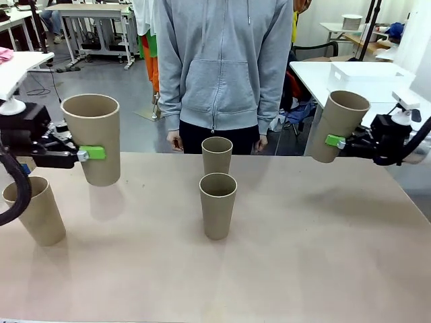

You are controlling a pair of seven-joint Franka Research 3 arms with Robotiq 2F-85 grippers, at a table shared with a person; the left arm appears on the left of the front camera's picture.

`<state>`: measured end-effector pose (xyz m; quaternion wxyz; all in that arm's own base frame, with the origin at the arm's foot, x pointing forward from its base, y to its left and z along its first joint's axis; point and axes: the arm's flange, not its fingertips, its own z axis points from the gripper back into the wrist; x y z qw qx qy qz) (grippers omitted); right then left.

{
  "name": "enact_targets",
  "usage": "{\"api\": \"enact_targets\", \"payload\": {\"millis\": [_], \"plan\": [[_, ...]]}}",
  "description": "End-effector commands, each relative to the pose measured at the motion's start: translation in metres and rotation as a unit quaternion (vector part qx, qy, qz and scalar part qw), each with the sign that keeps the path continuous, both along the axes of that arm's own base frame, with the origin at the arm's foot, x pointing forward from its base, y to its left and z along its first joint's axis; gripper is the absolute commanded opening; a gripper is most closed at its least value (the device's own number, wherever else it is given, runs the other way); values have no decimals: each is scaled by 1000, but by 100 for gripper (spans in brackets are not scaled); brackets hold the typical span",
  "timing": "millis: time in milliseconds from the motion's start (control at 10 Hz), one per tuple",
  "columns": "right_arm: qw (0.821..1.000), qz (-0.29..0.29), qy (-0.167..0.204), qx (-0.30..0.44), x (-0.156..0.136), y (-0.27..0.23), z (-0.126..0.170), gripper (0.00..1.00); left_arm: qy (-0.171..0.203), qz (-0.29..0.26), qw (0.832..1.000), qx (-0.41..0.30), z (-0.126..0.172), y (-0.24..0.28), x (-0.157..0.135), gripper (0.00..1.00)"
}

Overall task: Stack the cups and store them in the basket.
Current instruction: Pick up two Reusable plastic cups , one in each hand.

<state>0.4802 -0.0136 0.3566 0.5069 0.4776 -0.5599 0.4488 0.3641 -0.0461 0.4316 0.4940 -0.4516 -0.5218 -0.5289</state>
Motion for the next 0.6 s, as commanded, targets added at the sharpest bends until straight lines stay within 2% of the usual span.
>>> {"api": "enact_targets", "payload": {"millis": [0, 200, 500], "plan": [[999, 5, -24, -35, -33, -4, -2, 84, -6, -4, 1000, -18, -4, -1, -1, 86], [998, 17, -32, -49, -51, -2, -7, 84, 4, -25, 1000, -17, -12, 1, -1, 86], [998, 29, -34, -53, -64, 8, -6, 84, 6, -47, 998, -33, -18, 18, 0, 86]]}}
